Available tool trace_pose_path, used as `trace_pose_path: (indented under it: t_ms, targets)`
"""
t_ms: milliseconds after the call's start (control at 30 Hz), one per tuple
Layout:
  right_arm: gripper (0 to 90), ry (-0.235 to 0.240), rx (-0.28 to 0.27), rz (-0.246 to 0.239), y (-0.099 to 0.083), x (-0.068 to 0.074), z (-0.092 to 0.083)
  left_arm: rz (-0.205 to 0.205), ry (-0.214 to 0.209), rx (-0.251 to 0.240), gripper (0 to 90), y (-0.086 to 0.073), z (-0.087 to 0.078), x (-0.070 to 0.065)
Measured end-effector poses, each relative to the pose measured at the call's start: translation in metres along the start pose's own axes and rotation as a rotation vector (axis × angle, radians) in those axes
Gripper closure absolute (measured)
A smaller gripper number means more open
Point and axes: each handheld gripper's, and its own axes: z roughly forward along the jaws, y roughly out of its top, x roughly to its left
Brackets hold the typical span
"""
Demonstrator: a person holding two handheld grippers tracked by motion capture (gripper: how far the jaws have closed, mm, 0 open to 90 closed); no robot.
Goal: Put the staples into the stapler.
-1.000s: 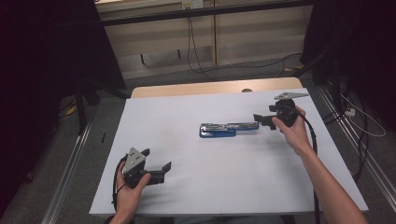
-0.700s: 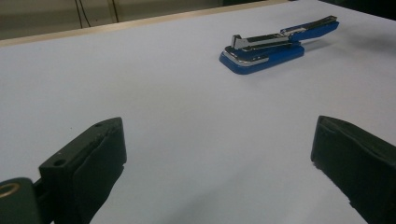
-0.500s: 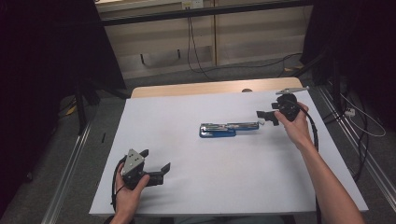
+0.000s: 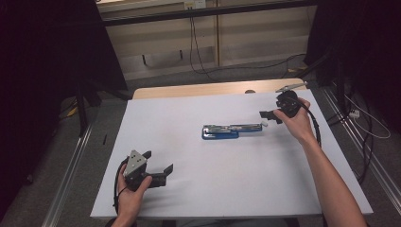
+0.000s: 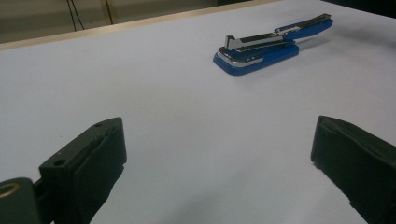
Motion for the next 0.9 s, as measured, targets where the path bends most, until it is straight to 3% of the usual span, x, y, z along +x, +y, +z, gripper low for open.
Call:
trace_pose_path:
  t_ms: [333,500,633,733,900]
  targets:
    - [16.1,-0.001,0.041,0.004,-0.006,-0.013,0.005,-0.012,-0.002,-0.006,3.5,0.001,0.000,0.000]
    - [25.5,0.010,0.100,-0.012,-0.010,-0.016,0.009,-0.008,-0.005,-0.003,3.5,0.002,0.000,0.000]
    - [27.9,0.019,0.163,-0.066,-0.005,-0.014,0.014,-0.007,-0.010,0.010,3.5,0.001,0.002,0.000]
    - [32.9,0.045,0.164,-0.082,0.000,-0.010,0.016,-0.003,-0.012,0.007,3.5,0.002,0.002,0.000]
    - [36.5,0.060,0.229,-0.133,-0.002,-0.004,0.023,-0.012,-0.014,0.008,3.5,0.001,0.002,-0.001]
